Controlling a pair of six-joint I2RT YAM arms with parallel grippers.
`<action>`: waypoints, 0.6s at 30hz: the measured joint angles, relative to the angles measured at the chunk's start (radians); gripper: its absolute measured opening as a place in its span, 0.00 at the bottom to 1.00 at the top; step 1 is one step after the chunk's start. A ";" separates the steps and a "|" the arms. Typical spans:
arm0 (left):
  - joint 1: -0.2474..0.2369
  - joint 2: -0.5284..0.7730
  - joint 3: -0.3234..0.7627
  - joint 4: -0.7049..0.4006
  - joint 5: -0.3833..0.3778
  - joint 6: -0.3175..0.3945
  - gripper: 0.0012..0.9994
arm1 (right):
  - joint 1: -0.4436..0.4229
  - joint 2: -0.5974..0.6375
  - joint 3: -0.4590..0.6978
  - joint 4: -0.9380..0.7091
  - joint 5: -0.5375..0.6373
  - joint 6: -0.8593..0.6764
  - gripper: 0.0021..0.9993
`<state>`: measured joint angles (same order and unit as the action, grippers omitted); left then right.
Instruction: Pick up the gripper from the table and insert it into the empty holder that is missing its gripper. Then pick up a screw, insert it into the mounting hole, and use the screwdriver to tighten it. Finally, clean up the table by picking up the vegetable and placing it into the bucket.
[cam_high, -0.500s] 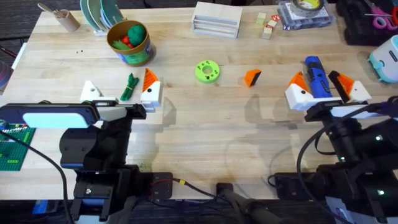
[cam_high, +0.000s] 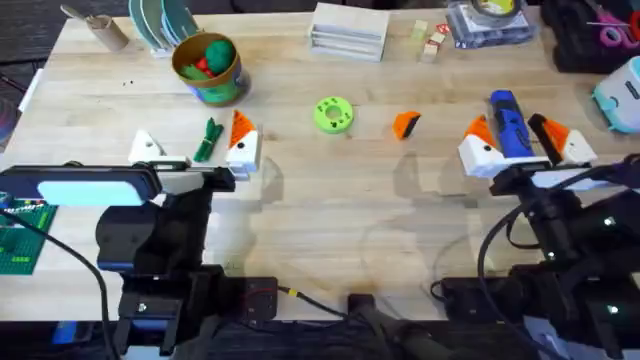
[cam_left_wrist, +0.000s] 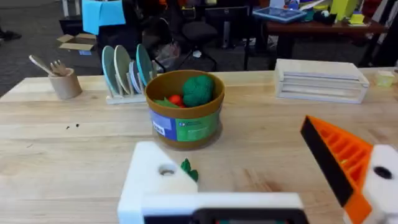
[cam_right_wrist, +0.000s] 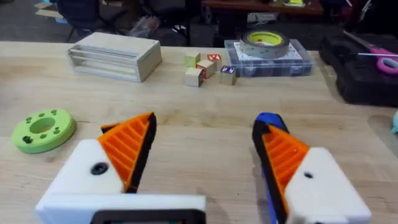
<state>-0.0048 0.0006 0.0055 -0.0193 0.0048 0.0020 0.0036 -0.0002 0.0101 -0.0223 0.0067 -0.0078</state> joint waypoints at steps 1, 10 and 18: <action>0.000 0.000 0.000 0.000 0.000 0.005 0.99 | 0.000 0.000 0.000 0.000 0.000 0.000 0.99; 0.000 0.007 0.070 -0.167 -0.004 0.025 0.99 | 0.000 0.001 0.100 -0.231 -0.004 0.081 0.99; 0.000 0.244 0.418 -0.430 -0.098 0.047 0.99 | 0.000 0.183 0.415 -0.528 -0.004 0.071 0.99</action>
<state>-0.0050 0.2442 0.4238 -0.4496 -0.0936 0.0488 0.0036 0.1831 0.4255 -0.5504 0.0029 0.0628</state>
